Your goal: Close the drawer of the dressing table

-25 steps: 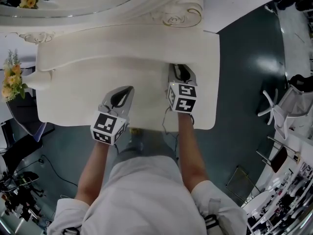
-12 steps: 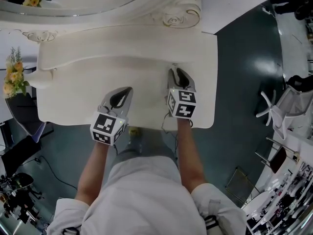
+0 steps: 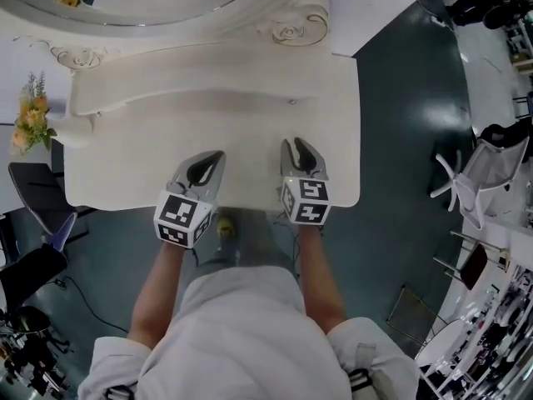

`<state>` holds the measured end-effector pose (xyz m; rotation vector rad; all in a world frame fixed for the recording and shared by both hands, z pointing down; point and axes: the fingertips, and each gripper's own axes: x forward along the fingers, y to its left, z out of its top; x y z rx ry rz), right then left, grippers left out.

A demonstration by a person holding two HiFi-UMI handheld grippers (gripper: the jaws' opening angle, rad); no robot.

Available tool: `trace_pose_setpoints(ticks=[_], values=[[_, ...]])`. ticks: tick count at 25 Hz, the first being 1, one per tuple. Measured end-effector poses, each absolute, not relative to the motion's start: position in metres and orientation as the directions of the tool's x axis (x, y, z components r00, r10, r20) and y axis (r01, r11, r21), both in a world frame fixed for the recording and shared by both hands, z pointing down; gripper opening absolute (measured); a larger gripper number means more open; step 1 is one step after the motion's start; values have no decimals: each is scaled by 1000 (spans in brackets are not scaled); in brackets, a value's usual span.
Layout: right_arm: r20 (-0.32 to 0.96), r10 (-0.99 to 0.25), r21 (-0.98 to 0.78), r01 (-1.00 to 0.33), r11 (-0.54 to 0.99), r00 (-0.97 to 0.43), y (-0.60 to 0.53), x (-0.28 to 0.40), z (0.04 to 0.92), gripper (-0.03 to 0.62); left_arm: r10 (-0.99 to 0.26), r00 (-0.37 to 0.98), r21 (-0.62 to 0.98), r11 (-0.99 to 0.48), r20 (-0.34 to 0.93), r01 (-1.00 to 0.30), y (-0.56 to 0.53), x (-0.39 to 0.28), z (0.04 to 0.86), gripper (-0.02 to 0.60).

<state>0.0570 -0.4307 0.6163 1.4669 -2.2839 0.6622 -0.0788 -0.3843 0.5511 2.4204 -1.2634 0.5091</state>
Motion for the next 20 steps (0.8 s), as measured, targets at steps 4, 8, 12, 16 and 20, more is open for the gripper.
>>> trace_pose_setpoints(ticks=[4, 8, 12, 16, 20], values=[[500, -769, -191, -917, 349, -397, -398, 60, 601, 98, -706, 545, 141, -547, 452, -825, -365, -82, 540, 0], [480, -783, -194, -918, 345, -395, -363, 60, 586, 98, -702, 563, 141, -565, 436, -813, -337, -82, 528, 0], [458, -797, -199, -920, 338, -393, -328, 58, 569, 98, -719, 558, 141, -555, 414, -820, -311, -91, 514, 0], [440, -809, -202, -921, 334, -390, -298, 58, 551, 98, -746, 543, 142, -533, 385, -834, -293, -109, 495, 0], [416, -829, -196, -927, 320, -374, -269, 58, 530, 97, -757, 549, 117, -547, 355, -829, -271, -117, 476, 0]])
